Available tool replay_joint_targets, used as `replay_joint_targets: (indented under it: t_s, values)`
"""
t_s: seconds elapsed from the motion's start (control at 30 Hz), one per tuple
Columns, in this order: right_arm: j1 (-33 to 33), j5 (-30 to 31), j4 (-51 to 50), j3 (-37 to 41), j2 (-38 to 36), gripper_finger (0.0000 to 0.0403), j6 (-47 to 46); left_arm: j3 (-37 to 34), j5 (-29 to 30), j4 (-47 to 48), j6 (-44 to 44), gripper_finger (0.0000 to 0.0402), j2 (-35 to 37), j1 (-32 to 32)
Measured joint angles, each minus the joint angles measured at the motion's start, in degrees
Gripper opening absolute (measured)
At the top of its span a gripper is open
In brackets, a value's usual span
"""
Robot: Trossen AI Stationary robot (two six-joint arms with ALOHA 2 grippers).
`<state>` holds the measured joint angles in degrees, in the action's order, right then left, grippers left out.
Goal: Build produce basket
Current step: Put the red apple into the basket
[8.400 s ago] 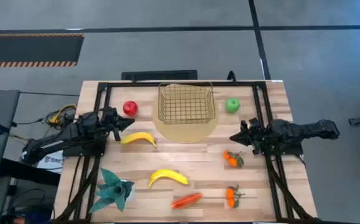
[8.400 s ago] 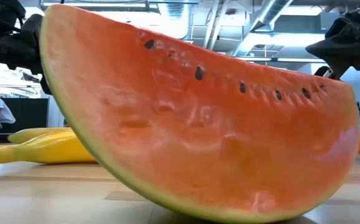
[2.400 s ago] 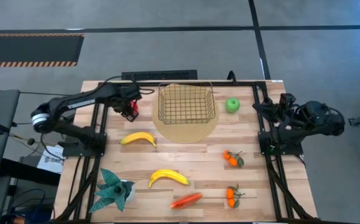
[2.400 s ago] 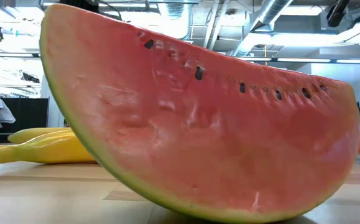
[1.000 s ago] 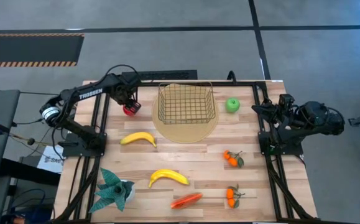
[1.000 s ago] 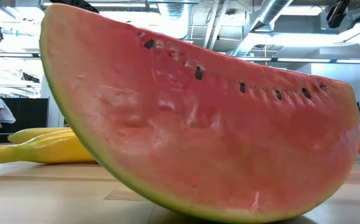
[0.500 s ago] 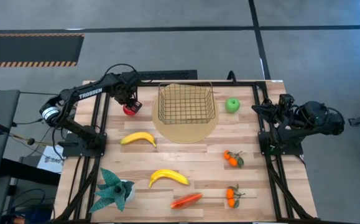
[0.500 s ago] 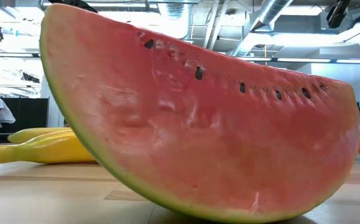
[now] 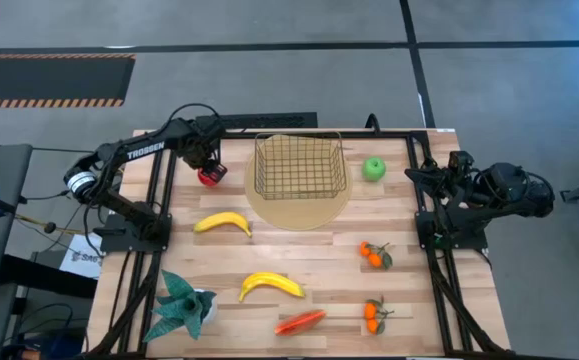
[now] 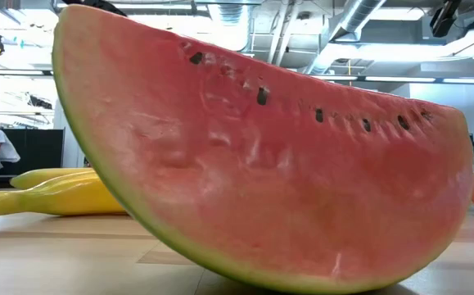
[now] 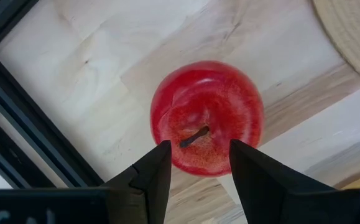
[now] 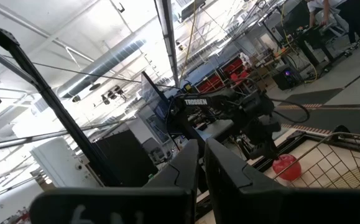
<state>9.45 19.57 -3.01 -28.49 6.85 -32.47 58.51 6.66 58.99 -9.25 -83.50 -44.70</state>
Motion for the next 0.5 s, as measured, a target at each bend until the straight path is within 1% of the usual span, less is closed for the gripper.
replay_joint_targets:
  t_s: [0.3, 0.5]
  values:
    - [0.00, 0.02, 0.00, 0.00, -0.02, 0.0052, 0.02, -2.26, -0.42, -2.28, -0.40, 0.0149, 0.11, -0.01]
    - [0.00, 0.02, 0.02, 0.00, -0.02, 0.0052, 0.02, -2.37, -0.42, -3.78, -0.42, 0.0149, 0.14, -0.01]
